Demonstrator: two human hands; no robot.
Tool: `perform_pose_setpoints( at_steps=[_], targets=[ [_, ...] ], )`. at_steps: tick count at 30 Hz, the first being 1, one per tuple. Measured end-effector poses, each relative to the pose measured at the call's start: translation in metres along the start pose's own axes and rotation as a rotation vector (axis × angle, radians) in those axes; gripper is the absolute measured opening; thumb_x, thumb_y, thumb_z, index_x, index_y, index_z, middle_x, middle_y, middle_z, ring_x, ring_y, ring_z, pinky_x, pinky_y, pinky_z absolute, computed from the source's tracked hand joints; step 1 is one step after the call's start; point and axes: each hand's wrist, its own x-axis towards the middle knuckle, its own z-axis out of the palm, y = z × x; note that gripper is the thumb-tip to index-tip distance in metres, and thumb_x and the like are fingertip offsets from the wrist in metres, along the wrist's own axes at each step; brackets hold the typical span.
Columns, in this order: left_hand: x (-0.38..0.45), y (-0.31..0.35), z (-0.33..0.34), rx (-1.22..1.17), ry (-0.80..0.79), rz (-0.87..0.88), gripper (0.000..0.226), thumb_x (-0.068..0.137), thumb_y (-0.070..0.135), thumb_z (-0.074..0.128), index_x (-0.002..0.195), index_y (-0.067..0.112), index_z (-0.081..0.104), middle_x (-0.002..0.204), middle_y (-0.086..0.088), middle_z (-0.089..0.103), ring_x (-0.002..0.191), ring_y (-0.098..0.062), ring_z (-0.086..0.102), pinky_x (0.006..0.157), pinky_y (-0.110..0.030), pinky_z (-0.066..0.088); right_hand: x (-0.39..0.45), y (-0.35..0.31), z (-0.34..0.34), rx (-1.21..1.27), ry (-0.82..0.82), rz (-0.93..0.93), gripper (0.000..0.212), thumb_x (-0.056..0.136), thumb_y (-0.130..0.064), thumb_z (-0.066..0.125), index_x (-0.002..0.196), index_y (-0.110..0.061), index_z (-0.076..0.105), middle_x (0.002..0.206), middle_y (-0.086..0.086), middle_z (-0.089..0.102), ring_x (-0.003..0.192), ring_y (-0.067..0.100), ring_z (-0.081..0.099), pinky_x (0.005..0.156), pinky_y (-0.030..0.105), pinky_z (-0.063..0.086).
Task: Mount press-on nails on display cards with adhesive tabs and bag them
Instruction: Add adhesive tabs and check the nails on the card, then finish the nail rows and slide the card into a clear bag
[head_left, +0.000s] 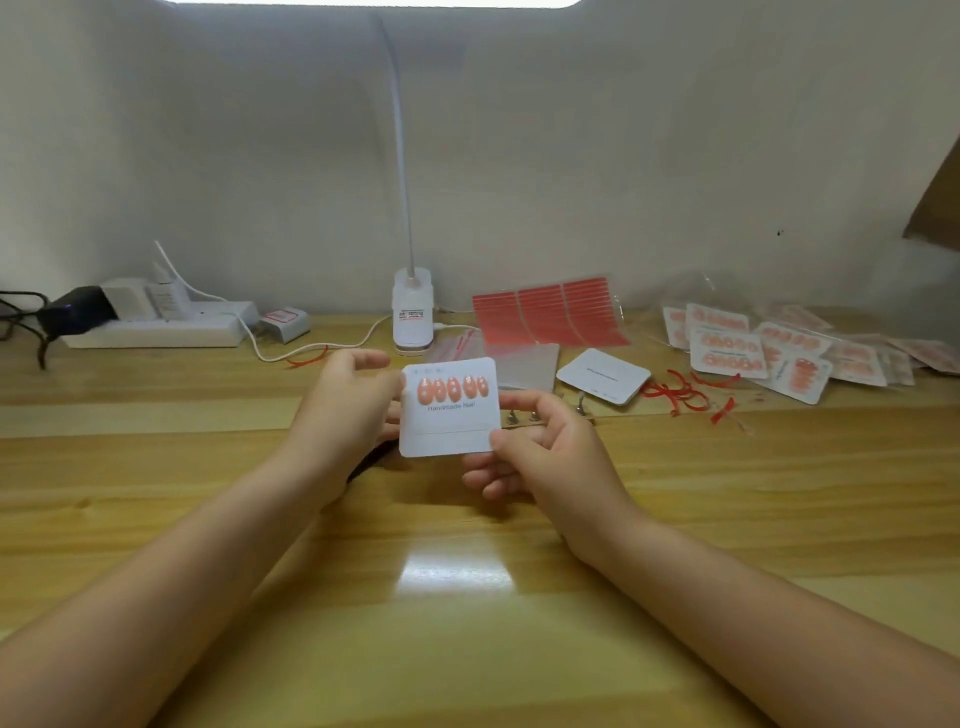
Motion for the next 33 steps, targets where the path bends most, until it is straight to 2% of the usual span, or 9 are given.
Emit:
perform_pose_setpoints(
  at_steps=[3,7,10,12,15,20,23,26,33],
  targets=[
    [-0.001,0.006,0.000,-0.259,-0.122,-0.116,0.033,0.089,-0.004,0.061,0.116,0.013,0.052,0.087,-0.012,0.073,0.068,-0.018,0.073,0.052,-0.026,0.055,0.001,0.001,-0.002,0.032,0.006,-0.009,0.027,0.093,0.002,0.051,0.106,-0.021,0.055,0.073,0.012,0.073,0.066,0.024,0.071,0.058,0.027,0.057],
    [-0.003,0.011,-0.008,-0.152,-0.136,-0.023,0.041,0.085,-0.002,0.068,0.120,0.013,0.051,0.082,-0.009,0.076,0.076,-0.019,0.074,0.055,-0.024,0.056,0.003,-0.005,-0.009,-0.140,0.030,-0.023,0.020,0.093,-0.010,0.056,0.111,-0.017,0.060,0.076,0.003,0.075,0.068,0.018,0.071,0.054,0.029,0.055],
    [-0.001,0.019,-0.017,0.028,-0.138,0.010,0.049,0.082,-0.001,0.071,0.125,0.013,0.051,0.080,-0.009,0.075,0.076,-0.018,0.074,0.056,-0.025,0.058,0.012,-0.016,-0.033,-0.641,0.201,-0.223,0.025,0.089,-0.037,0.051,0.101,-0.019,0.064,0.073,-0.004,0.070,0.064,0.012,0.066,0.055,0.032,0.054],
    [-0.003,0.024,-0.019,0.193,-0.232,-0.042,0.056,0.079,-0.001,0.075,0.125,0.017,0.050,0.084,-0.010,0.072,0.074,-0.017,0.074,0.056,-0.025,0.058,0.020,-0.024,-0.051,-1.086,0.296,-0.351,0.033,0.085,-0.049,0.051,0.100,-0.023,0.063,0.082,-0.012,0.064,0.074,0.011,0.060,0.057,0.028,0.047],
    [-0.008,0.023,-0.013,0.434,-0.358,-0.100,0.062,0.078,0.002,0.076,0.130,0.023,0.049,0.097,-0.009,0.064,0.069,-0.013,0.073,0.055,-0.022,0.056,0.033,-0.022,-0.074,-1.368,0.237,-0.322,0.048,0.078,-0.060,0.054,0.108,-0.023,0.061,0.096,-0.010,0.055,0.093,0.014,0.053,0.067,0.027,0.038],
    [-0.014,0.007,-0.001,0.718,-0.351,0.054,0.059,0.082,0.021,0.076,0.133,0.028,0.047,0.095,0.003,0.060,0.059,-0.009,0.067,0.055,-0.025,0.056,0.042,-0.002,-0.090,-1.411,0.220,-0.163,0.058,0.072,-0.073,0.057,0.107,-0.027,0.059,0.098,-0.012,0.047,0.105,0.016,0.051,0.074,0.028,0.035],
    [-0.015,0.002,0.000,0.970,-0.274,0.242,0.059,0.081,0.040,0.072,0.133,0.032,0.046,0.091,0.017,0.058,0.079,-0.005,0.059,0.062,-0.019,0.044,0.046,0.004,-0.095,-1.347,0.194,-0.093,0.061,0.074,-0.071,0.060,0.113,-0.025,0.063,0.111,-0.005,0.055,0.110,0.019,0.052,0.085,0.035,0.046],
    [-0.015,-0.001,0.001,1.027,-0.266,0.300,0.064,0.079,0.045,0.072,0.135,0.036,0.043,0.100,0.020,0.057,0.092,-0.007,0.054,0.066,-0.022,0.040,0.048,0.006,-0.097,-1.313,0.135,-0.066,0.056,0.078,-0.067,0.059,0.118,-0.027,0.065,0.111,-0.001,0.055,0.110,0.023,0.051,0.092,0.039,0.045],
    [-0.016,-0.011,0.007,0.978,-0.247,0.353,0.059,0.083,0.039,0.068,0.136,0.032,0.044,0.106,0.019,0.054,0.091,-0.009,0.053,0.076,-0.026,0.045,0.047,0.010,-0.097,-1.091,0.145,-0.212,0.034,0.076,-0.047,0.075,0.098,-0.020,0.072,0.090,-0.007,0.055,0.087,0.012,0.055,0.080,0.034,0.048]
  ],
)
